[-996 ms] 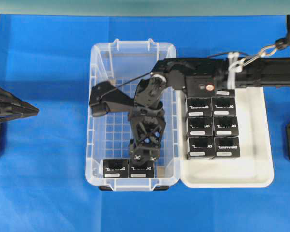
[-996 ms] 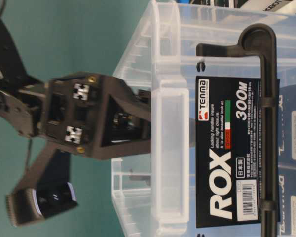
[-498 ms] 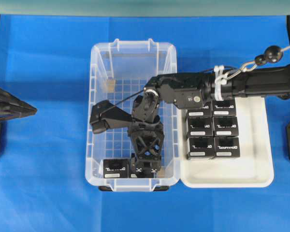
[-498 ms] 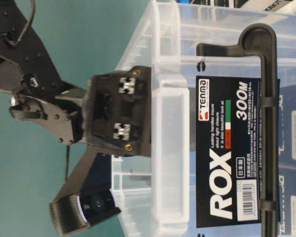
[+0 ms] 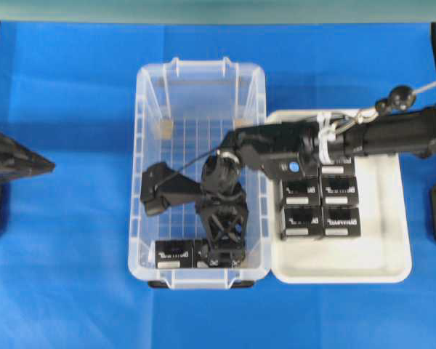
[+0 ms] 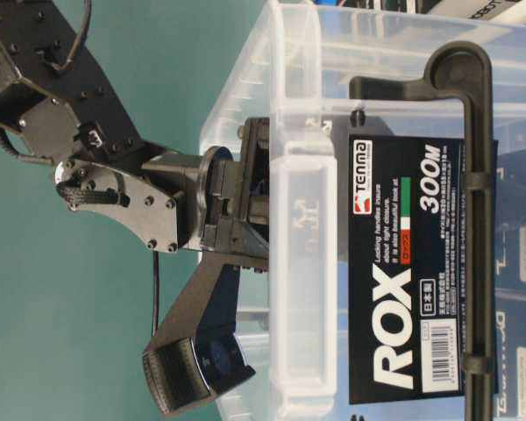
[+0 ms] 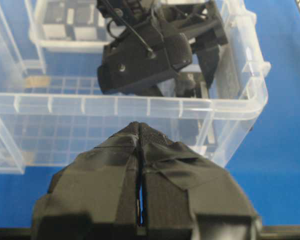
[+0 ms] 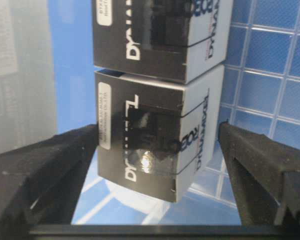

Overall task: Pick the box from inside the plastic case
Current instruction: 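Close the right gripper on the black box and lift it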

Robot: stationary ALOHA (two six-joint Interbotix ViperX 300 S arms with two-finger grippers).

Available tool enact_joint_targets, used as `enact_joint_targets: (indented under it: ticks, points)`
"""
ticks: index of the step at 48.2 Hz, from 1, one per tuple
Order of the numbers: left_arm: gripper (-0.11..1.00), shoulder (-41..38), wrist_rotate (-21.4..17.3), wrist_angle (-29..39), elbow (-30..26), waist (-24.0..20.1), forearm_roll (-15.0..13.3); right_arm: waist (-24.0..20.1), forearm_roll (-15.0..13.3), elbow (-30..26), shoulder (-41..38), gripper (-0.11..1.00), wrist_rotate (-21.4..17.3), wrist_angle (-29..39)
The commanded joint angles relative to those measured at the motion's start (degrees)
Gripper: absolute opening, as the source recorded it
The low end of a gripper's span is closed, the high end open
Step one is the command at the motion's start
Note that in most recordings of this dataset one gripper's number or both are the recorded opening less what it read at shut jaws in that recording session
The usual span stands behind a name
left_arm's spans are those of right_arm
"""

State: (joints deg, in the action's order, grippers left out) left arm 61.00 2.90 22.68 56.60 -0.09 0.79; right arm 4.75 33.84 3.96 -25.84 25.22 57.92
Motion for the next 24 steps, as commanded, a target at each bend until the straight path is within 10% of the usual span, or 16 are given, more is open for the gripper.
enact_joint_targets:
  ticks: [1, 24]
  points:
    - [-0.04, -0.26, -0.09, -0.26, -1.49, -0.26, 0.18, 1.14, -1.49, 0.97, -0.7, 0.99, 0.26, -0.53]
    - [-0.04, 0.0, -0.09, -0.26, -1.58, -0.44, 0.18, 4.75, -5.1, -1.23, -0.44, 0.99, 0.18, 0.0]
